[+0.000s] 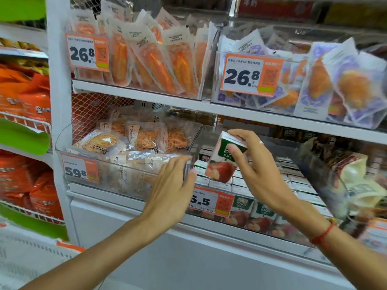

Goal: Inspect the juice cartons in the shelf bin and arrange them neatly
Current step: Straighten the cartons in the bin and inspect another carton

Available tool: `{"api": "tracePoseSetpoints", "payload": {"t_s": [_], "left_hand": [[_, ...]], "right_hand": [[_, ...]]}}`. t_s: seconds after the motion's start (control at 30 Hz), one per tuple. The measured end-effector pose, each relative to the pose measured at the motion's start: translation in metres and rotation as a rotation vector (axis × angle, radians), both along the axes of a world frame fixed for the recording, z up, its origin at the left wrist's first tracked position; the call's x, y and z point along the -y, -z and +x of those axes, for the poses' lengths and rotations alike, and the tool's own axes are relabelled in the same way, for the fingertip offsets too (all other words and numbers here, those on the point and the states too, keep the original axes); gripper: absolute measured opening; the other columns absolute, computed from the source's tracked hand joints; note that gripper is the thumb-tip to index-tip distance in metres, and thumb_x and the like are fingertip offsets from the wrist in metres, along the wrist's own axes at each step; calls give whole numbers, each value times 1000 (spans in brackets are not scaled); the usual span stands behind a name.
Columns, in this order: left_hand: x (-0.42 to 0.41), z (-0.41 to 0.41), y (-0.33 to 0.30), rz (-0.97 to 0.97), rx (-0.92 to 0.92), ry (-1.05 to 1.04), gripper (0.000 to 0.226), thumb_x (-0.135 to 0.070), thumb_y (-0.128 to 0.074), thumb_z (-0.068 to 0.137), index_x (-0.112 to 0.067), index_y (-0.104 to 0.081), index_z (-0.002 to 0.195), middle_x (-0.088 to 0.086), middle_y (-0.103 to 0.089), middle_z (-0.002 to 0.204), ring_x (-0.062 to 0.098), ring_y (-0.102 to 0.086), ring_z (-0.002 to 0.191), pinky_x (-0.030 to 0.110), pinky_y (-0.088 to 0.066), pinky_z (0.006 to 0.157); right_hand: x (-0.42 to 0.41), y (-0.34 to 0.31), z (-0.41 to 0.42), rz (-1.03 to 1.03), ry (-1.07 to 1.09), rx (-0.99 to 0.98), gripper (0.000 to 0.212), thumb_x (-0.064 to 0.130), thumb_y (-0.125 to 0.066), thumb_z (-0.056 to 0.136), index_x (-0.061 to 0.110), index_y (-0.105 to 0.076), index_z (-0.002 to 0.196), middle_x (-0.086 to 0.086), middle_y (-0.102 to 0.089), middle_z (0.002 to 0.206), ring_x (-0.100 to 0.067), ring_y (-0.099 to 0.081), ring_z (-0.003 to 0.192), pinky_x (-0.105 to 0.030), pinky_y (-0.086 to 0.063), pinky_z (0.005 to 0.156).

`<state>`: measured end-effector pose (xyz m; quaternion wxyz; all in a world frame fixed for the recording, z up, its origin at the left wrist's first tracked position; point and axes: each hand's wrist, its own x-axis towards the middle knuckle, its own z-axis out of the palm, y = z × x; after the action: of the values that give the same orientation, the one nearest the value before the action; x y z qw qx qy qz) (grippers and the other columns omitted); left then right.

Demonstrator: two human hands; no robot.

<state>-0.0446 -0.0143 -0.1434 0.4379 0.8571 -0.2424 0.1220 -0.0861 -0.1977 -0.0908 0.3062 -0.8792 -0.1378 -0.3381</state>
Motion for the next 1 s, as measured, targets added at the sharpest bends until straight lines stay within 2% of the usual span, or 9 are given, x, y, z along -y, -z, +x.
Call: {"api": "tracePoseSetpoints", "payload": {"t_s": [0.1,0.2,0.3,0.43,0.5,0.6,0.7,0.8,1.0], "left_hand": [[9,-37,-14,-205,-279,151,39,-46,-35,101,-37,-41,138,-14,-44,139,5,-43,125,34,-35,109],[5,-58,-21,-170,-378,245,40,-45,-37,101,-36,-41,140,-15,-47,134,3,-50,119,27,-39,101],[-2,-65,-22,-140,-434,346,28,-31,-47,101,-33,-53,128,-12,-61,126,1,-60,110,20,-48,94],[-10,-71,-8,-216,-567,354,24,-24,-52,100,-24,-61,121,-3,-70,115,8,-67,103,25,-55,88],[-12,-72,0,-245,-629,320,25,-27,-53,99,-22,-61,122,0,-70,115,9,-70,98,26,-58,82],[-11,-73,8,-331,-699,258,34,-28,-55,98,-15,-58,129,4,-69,116,12,-71,96,23,-59,75],[-11,-73,14,-371,-695,198,36,-29,-56,97,-13,-57,129,3,-69,116,12,-70,96,25,-60,78],[-12,-71,16,-374,-727,173,31,-29,-55,98,-15,-57,126,-1,-71,108,5,-70,87,18,-59,67],[-20,-65,21,-304,-759,208,37,-26,-59,96,-17,-52,132,2,-66,120,12,-67,104,25,-60,79]], "right_hand": [[-18,9,-42,248,-91,-100,31,39,-42,95,24,-55,118,17,-59,105,-2,-59,95,-16,-50,75],[-27,22,-67,485,-132,-262,24,38,-48,92,29,-61,110,15,-64,100,0,-62,90,-15,-52,69],[-26,30,-76,675,-91,-440,16,37,-59,91,34,-64,105,4,-69,99,-13,-68,91,-25,-58,70],[-29,44,-84,831,-104,-570,40,44,-69,75,28,-63,111,6,-73,104,-8,-70,96,-22,-56,81],[-30,52,-85,842,-95,-608,44,46,-67,76,27,-61,115,10,-73,105,-5,-69,98,-20,-55,83],[-30,60,-81,769,-37,-695,32,43,-54,95,28,-58,124,8,-69,114,-6,-66,104,-30,-52,96],[-25,61,-79,653,-56,-754,22,39,-47,100,36,-59,118,14,-71,102,-1,-69,90,-20,-55,81],[-21,57,-79,578,-34,-815,33,42,-52,96,33,-57,128,7,-71,103,-8,-72,86,-22,-58,75],[-27,63,-76,537,-40,-793,39,35,-51,98,22,-54,135,-2,-68,114,-19,-69,96,-33,-58,87]]}}
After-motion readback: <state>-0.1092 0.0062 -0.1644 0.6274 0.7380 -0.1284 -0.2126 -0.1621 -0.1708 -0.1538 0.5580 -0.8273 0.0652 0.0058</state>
